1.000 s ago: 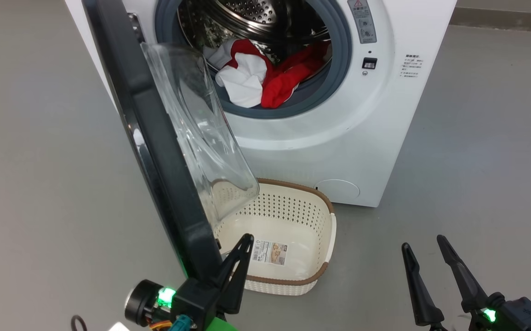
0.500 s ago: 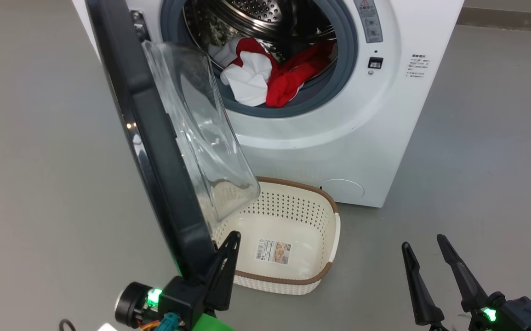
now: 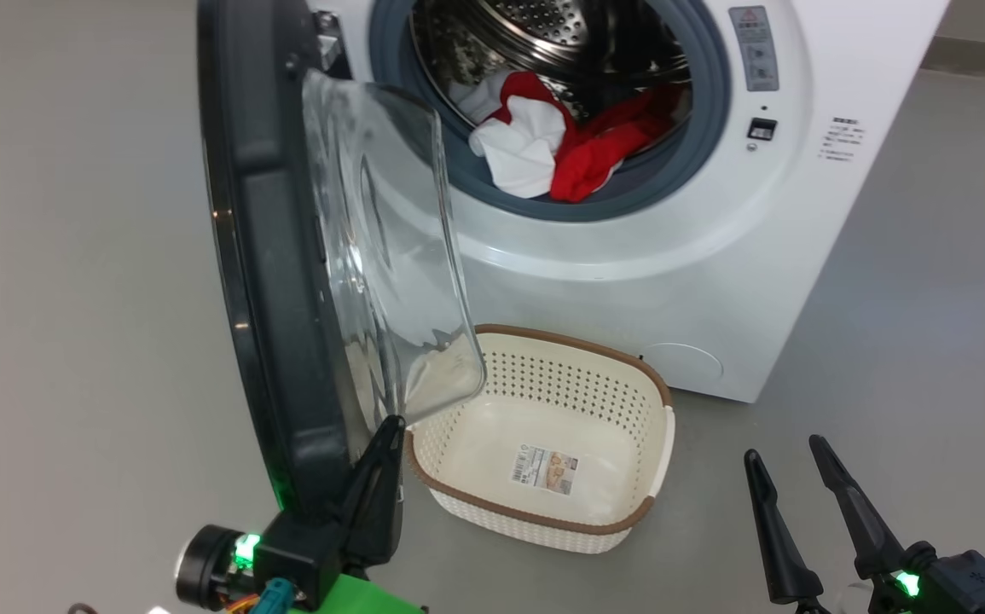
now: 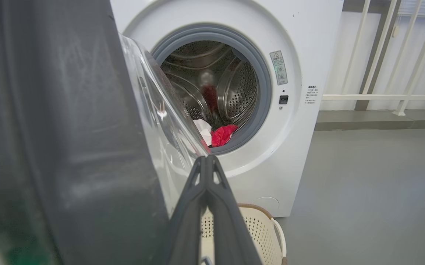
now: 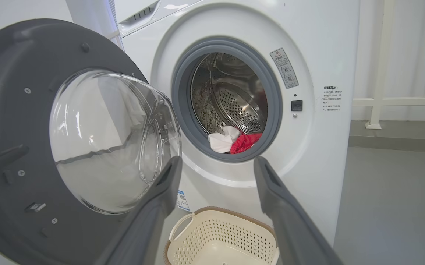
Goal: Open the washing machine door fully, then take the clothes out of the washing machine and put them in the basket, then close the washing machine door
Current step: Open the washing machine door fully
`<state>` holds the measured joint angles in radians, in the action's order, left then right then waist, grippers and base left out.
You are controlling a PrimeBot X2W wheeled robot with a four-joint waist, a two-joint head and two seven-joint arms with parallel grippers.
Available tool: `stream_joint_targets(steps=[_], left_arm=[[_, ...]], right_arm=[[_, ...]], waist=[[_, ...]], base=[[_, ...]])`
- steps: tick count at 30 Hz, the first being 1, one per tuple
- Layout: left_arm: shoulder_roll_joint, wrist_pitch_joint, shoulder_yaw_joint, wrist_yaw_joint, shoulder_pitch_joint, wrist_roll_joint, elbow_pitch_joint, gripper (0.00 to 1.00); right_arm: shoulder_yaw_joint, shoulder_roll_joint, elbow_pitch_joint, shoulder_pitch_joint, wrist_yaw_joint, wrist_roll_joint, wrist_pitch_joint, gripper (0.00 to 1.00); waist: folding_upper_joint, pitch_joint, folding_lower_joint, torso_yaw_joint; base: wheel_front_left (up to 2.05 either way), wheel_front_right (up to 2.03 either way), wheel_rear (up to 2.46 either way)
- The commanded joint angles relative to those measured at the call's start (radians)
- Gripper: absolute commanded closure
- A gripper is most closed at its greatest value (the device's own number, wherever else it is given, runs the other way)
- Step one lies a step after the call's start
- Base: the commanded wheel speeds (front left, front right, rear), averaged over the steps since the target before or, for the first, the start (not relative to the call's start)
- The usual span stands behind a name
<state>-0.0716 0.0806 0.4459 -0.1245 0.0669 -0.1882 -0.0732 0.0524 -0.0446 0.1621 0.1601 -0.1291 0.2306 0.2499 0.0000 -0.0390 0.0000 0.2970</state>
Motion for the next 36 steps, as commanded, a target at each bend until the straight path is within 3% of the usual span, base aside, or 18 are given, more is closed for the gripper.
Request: stream_joint_targets(steps=[1, 18, 36], left_arm=[[-0.023, 0.005, -0.054, -0.02, 0.02, -0.011, -0.031, 1.0], [-0.084, 0.023, -0.147, -0.063, -0.015, -0.042, 0.008, 1.0], [-0.143, 0.131, -0.286, -0.113, 0.041, -0.07, 0.12, 1.0]], right_arm=[[0.028, -0.006, 0.025, -0.025, -0.002, -0.004, 0.012, 0.0], [0.038, -0.006, 0.033, -0.005, -0.002, -0.011, 0.003, 0.0], [0.028, -0.006, 0.094, -0.008, -0.002, -0.05, -0.045, 0.0]], waist=[[0.0, 0.008, 0.0, 0.026], [0.0, 0.025, 0.0, 0.075], [0.0, -0.028, 0.0, 0.085]], base=[[0.0, 0.0, 0.0], [0.0, 0.0, 0.0], [0.0, 0.0, 0.0]])
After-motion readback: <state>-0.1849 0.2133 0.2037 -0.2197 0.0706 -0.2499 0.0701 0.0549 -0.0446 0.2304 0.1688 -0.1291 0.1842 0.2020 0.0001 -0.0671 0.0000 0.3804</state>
